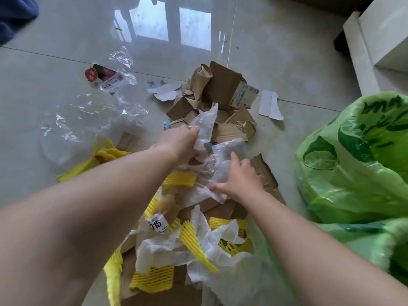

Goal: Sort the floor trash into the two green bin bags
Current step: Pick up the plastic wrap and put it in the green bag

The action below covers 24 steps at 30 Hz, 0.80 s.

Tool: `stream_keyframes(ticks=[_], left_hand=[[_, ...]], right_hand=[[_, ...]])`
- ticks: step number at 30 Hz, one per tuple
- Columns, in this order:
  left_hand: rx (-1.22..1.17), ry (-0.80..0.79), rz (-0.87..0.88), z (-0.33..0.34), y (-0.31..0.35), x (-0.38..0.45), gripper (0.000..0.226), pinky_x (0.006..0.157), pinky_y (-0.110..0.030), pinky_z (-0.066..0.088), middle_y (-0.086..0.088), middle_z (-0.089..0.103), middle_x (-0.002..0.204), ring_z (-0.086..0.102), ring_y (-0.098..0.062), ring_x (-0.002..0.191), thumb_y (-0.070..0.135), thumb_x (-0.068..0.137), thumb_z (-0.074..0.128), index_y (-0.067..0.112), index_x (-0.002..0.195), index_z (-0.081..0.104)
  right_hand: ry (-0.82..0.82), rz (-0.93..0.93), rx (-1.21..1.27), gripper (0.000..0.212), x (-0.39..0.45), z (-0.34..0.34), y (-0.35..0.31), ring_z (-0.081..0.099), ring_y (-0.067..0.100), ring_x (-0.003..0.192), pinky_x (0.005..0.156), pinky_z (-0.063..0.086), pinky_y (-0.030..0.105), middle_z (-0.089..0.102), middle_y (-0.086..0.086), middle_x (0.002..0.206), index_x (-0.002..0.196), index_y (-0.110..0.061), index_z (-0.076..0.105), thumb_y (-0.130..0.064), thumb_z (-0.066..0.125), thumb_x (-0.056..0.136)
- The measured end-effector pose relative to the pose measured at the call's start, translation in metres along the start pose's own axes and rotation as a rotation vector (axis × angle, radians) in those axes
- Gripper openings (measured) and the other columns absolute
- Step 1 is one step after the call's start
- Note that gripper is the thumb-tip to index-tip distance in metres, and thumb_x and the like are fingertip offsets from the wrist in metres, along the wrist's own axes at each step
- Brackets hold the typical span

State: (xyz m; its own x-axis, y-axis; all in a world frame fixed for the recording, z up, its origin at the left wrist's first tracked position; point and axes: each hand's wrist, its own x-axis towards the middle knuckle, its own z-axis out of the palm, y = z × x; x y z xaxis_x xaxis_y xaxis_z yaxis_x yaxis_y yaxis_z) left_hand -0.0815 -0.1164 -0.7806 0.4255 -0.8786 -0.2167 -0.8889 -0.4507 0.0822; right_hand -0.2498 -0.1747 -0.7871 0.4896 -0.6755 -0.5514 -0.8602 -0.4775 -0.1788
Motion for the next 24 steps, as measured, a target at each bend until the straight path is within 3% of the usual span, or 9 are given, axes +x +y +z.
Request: stream_keyframes(ticks=[3, 5, 10, 13, 17, 18, 20, 22, 24], left_hand=[[0.035, 0.068, 0.041, -0.001, -0.003, -0.002, 0.031, 0.062, -0.031, 0.039, -0.004, 0.061, 0.104, 0.060, -0.025, 0.093, 0.040, 0.086, 0.061, 0.018, 0.109, 0.064], [0.068, 0.130, 0.062, -0.005, -0.007, -0.003, 0.027, 0.068, -0.032, 0.039, -0.004, 0.061, 0.103, 0.058, -0.027, 0.095, 0.038, 0.087, 0.058, 0.019, 0.104, 0.066], [0.065, 0.205, 0.060, -0.021, -0.010, -0.014, 0.028, 0.090, -0.039, 0.034, -0.003, 0.059, 0.111, 0.049, -0.027, 0.106, 0.044, 0.086, 0.056, 0.022, 0.097, 0.068], [-0.031, 0.223, 0.081, -0.033, -0.011, -0.026, 0.024, 0.094, -0.039, 0.036, -0.003, 0.061, 0.116, 0.049, -0.027, 0.112, 0.033, 0.083, 0.059, 0.018, 0.099, 0.068], [-0.141, 0.224, 0.060, -0.060, -0.003, -0.054, 0.010, 0.108, -0.037, 0.028, -0.009, 0.066, 0.102, 0.058, -0.029, 0.101, 0.020, 0.086, 0.053, 0.011, 0.085, 0.051], [-0.160, 0.231, 0.042, -0.068, 0.001, -0.062, 0.006, 0.105, -0.036, 0.030, -0.011, 0.066, 0.101, 0.058, -0.030, 0.099, 0.017, 0.087, 0.050, 0.014, 0.084, 0.047], [-0.200, 0.278, 0.021, -0.086, 0.009, -0.078, 0.005, 0.086, -0.035, 0.038, -0.012, 0.065, 0.102, 0.057, -0.031, 0.094, 0.011, 0.089, 0.045, 0.012, 0.093, 0.048], [-0.260, 0.342, 0.027, -0.111, 0.019, -0.096, 0.011, 0.066, -0.032, 0.035, -0.013, 0.064, 0.099, 0.055, -0.033, 0.084, 0.010, 0.092, 0.043, 0.010, 0.102, 0.047], [-0.312, 0.363, 0.034, -0.130, 0.028, -0.111, 0.012, 0.058, -0.033, 0.032, -0.013, 0.062, 0.095, 0.052, -0.034, 0.074, 0.012, 0.094, 0.044, 0.009, 0.105, 0.046]], right_hand=[[0.076, 0.021, 0.061, 0.081, 0.006, 0.008, 0.001, 0.046, 0.031, 0.123, 0.095, 0.044, 0.042, 0.047, 0.012, 0.132, 0.131, -0.015, 0.042, -0.061, 0.068, 0.070], [0.149, 0.021, 0.110, 0.063, 0.007, 0.010, 0.001, 0.053, 0.031, 0.112, 0.089, 0.048, 0.040, 0.056, 0.011, 0.120, 0.117, -0.015, 0.054, -0.058, 0.065, 0.073], [0.328, 0.005, 0.123, 0.034, -0.002, -0.003, 0.003, 0.051, 0.032, 0.106, 0.076, 0.040, 0.033, 0.056, 0.012, 0.112, 0.099, -0.013, 0.057, -0.044, 0.059, 0.085], [0.366, 0.011, 0.288, 0.021, -0.018, -0.018, 0.000, 0.048, 0.031, 0.083, 0.059, 0.031, 0.030, 0.057, 0.011, 0.093, 0.083, -0.013, 0.048, -0.031, 0.059, 0.084], [0.470, 0.034, 0.537, 0.008, -0.047, -0.036, -0.003, 0.048, 0.028, 0.076, 0.063, 0.034, 0.030, 0.056, 0.006, 0.081, 0.085, -0.011, 0.053, -0.019, 0.056, 0.083], [0.494, 0.038, 0.570, 0.005, -0.057, -0.041, -0.003, 0.049, 0.028, 0.076, 0.064, 0.033, 0.028, 0.056, 0.006, 0.081, 0.084, -0.012, 0.053, -0.017, 0.055, 0.084], [0.554, 0.033, 0.618, 0.006, -0.082, -0.055, 0.001, 0.052, 0.028, 0.077, 0.064, 0.033, 0.028, 0.059, 0.008, 0.082, 0.086, -0.010, 0.055, -0.016, 0.055, 0.085], [0.624, 0.025, 0.668, 0.014, -0.115, -0.075, 0.008, 0.056, 0.029, 0.080, 0.065, 0.036, 0.028, 0.063, 0.012, 0.088, 0.093, -0.007, 0.059, -0.019, 0.058, 0.085], [0.656, 0.013, 0.672, 0.017, -0.136, -0.090, 0.012, 0.059, 0.031, 0.083, 0.066, 0.039, 0.030, 0.066, 0.013, 0.092, 0.095, -0.006, 0.060, -0.019, 0.060, 0.084]])
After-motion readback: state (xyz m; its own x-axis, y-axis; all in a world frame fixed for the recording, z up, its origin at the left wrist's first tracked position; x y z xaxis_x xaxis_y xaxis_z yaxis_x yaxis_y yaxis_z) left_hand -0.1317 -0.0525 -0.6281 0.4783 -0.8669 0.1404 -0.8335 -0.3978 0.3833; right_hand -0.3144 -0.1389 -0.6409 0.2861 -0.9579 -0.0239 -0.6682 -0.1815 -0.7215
